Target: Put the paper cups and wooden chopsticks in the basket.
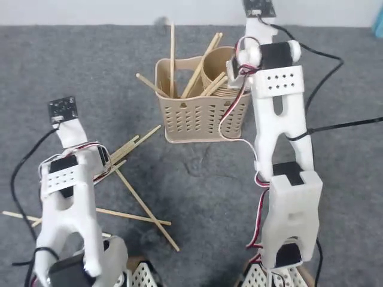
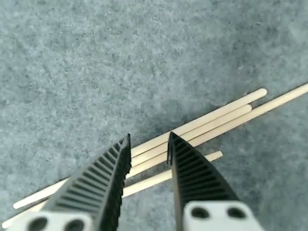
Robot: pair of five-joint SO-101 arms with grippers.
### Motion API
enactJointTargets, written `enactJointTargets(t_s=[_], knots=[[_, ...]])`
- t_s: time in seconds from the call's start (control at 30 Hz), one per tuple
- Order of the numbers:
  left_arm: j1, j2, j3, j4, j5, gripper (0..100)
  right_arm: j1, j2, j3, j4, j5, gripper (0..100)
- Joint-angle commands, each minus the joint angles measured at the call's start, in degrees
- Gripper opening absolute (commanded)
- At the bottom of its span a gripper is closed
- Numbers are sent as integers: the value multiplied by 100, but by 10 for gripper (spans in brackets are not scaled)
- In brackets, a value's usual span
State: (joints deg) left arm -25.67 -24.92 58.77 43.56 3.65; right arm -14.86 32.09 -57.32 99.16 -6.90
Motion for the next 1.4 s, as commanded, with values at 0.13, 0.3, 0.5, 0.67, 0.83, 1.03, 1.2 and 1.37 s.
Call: enactJointTargets(t_s=[0.13, 0.3, 0.5, 0.67, 0.83, 1.03, 1.2, 1.37], knots=[[-35, 44, -233, -79, -97, 115, 558, 48, -132, -92, -62, 6], [-35, 44, -233, -79, -97, 115, 1042, 40, -448, 84, -44, 6], [-35, 44, -233, -79, -97, 115, 1481, 40, -1451, 356, -9, 6], [-35, 44, -233, -79, -97, 115, 1534, 40, -1785, 382, 220, 6], [-35, 53, -233, -79, -97, 115, 1692, -75, -1477, 382, 246, 9], [-35, 53, -233, -79, -97, 115, 2009, -303, -695, 374, 246, 121], [-35, 53, -233, -79, -97, 115, 2141, -356, -343, 374, 246, 229], [-35, 53, -233, -79, -97, 115, 2141, -840, -615, 365, 246, 231]])
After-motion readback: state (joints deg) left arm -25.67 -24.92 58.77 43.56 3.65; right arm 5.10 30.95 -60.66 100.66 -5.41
